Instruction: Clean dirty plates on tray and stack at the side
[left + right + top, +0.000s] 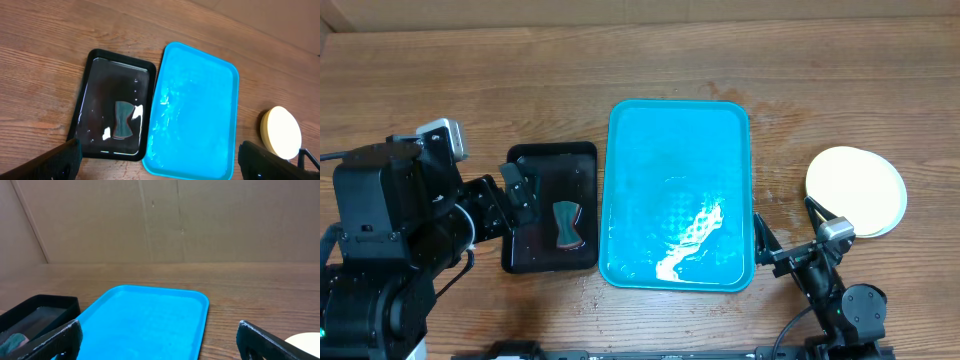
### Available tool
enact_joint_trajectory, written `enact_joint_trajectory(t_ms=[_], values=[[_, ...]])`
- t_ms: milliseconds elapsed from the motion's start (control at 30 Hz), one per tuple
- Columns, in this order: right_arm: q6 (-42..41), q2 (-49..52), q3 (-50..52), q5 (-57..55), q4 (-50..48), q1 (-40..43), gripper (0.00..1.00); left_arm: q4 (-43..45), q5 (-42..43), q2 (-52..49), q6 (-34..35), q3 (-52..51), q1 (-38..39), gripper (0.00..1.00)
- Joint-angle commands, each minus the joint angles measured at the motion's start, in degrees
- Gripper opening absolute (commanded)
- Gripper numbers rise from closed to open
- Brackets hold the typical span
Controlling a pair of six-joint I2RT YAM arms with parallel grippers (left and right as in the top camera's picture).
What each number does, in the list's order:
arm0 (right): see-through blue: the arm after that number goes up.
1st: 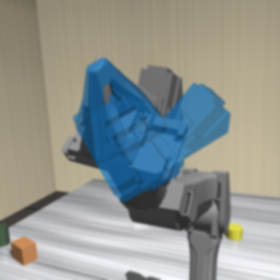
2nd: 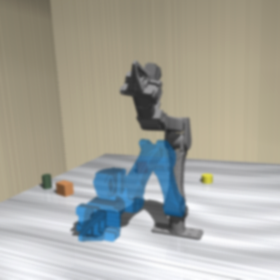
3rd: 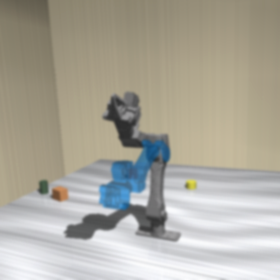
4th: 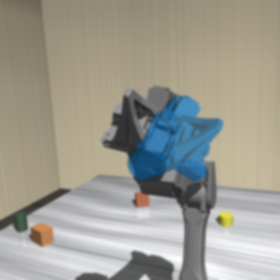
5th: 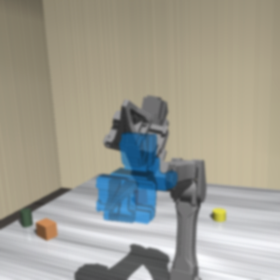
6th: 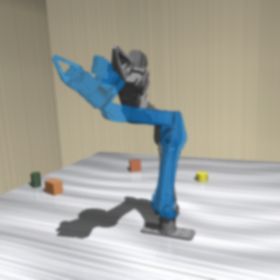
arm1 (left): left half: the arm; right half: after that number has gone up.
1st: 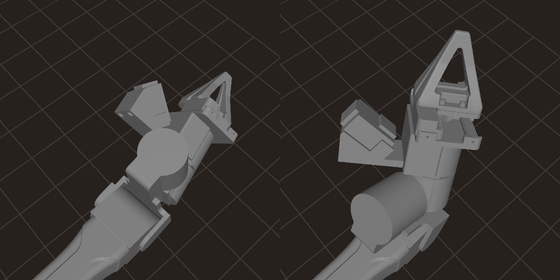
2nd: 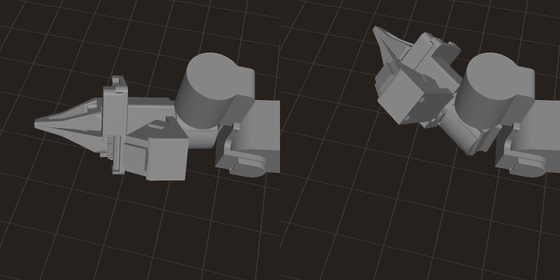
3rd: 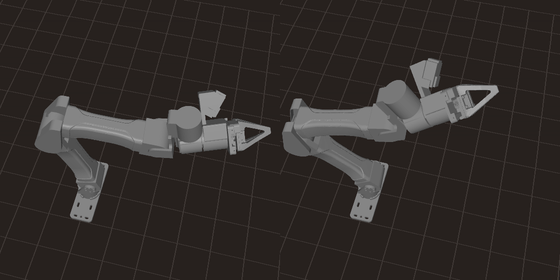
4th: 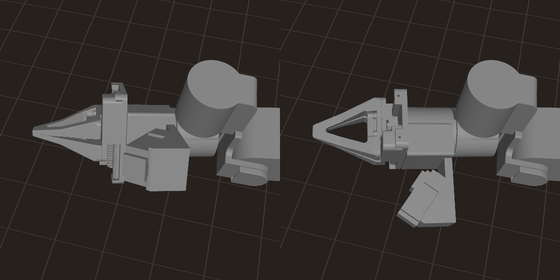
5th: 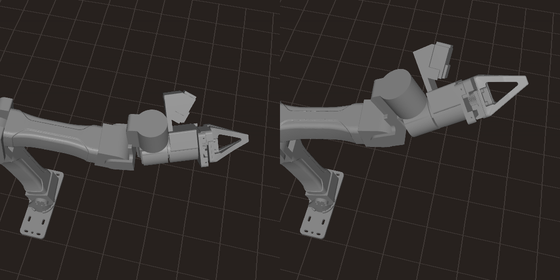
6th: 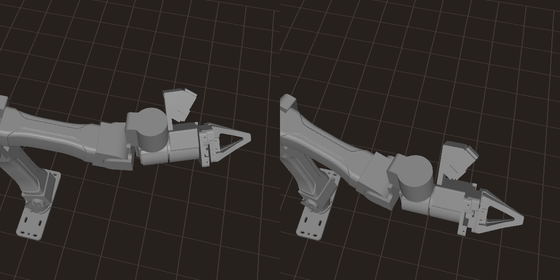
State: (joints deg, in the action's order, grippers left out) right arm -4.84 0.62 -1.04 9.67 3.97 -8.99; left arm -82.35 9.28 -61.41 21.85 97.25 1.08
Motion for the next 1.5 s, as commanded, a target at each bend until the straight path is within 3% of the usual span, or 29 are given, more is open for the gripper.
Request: enact_joint_trajectory(t_ms=[0,200,367,567,900,1100,1400,1467], values=[[0.20,-0.46,0.59,0.28,-0.24,-0.09,1.00,0.04,0.42,-0.09,-1.31,0.83,-0.33,1.00],[0.20,-0.46,0.59,0.28,-0.24,-0.09,1.00,0.09,0.37,0.13,-1.31,0.24,-0.09,1.00],[0.20,-0.46,0.59,0.28,-0.24,-0.09,1.00,5.09,-8.55,5.64,-3.28,-5.53,0.07,1.00],[0.20,-0.46,0.59,0.28,-0.24,-0.09,1.00,30.86,2.78,22.01,-14.99,-31.95,0.07,1.00],[0.20,-0.46,0.59,0.28,-0.24,-0.09,1.00,56.94,3.43,50.62,-15.65,-70.88,0.07,1.00],[0.20,-0.46,0.59,0.28,-0.24,-0.09,1.00,63.73,1.79,61.53,-15.67,-83.84,0.07,1.00],[0.20,-0.46,0.59,0.28,-0.24,-0.09,1.00,79.73,0.57,61.26,-15.41,-97.15,-0.11,1.00],[0.20,-0.46,0.59,0.28,-0.24,-0.09,1.00,79.06,0.42,61.24,-15.47,-97.00,-0.37,1.00]])
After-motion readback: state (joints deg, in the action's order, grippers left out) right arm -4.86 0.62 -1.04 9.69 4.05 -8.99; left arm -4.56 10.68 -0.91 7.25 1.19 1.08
